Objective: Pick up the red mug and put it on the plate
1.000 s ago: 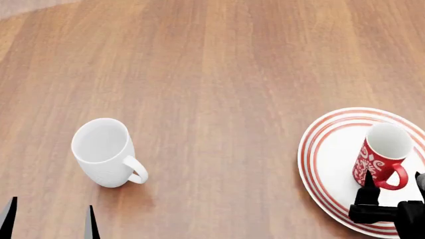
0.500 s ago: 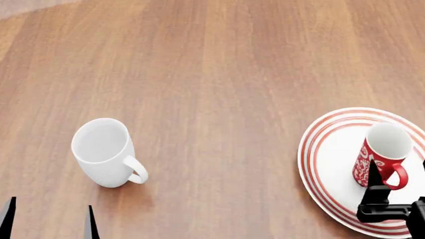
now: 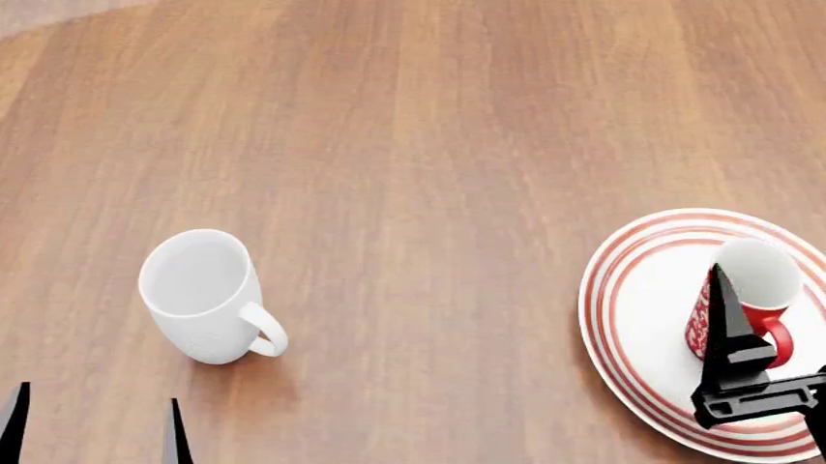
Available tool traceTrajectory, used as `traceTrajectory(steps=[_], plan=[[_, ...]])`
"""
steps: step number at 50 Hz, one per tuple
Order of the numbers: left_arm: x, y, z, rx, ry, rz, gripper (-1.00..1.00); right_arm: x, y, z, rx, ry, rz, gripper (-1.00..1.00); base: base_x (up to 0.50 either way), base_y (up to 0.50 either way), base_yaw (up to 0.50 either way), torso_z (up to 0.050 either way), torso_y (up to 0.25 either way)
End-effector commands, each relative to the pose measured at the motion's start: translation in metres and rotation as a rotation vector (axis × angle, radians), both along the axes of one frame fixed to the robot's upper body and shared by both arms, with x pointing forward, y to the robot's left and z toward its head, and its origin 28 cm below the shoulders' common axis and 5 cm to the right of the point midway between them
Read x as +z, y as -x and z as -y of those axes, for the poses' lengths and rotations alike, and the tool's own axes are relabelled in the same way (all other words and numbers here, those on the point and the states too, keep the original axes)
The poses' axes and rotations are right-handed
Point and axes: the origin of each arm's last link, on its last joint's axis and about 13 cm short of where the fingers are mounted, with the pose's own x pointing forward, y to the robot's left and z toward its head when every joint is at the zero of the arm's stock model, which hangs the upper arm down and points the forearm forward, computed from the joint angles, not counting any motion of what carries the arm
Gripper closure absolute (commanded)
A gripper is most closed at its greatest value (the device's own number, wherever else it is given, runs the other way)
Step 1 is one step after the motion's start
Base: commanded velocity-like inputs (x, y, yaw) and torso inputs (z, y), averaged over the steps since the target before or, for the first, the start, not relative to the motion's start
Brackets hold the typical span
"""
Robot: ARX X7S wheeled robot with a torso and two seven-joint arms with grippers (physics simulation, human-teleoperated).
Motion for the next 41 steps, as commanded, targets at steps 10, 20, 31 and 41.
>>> traceTrajectory(steps=[10,20,31,41], plan=[[0.0,0.0,0.0,-0.001,0.001,0.003,-1.0,0.045,0.024,-0.025,0.131,0.041,0.173,-1.0,0.0,0.0,0.0,0.0,0.0],[0.0,0.0,0.0,-0.001,0.001,0.004,-1.0,0.063,0.038,-0.034,0.19,0.054,0.259,-1.0,0.0,0.0,0.0,0.0,0.0],[0.0,0.0,0.0,-0.001,0.002,0.009,-1.0,0.081,0.056,-0.043,0.243,0.072,0.341,-1.0,0.0,0.0,0.0,0.0,0.0],[0.0,0.0,0.0,0.0,0.003,0.011,-1.0,0.098,0.073,-0.053,0.303,0.08,0.422,-1.0,0.0,0.0,0.0,0.0,0.0]])
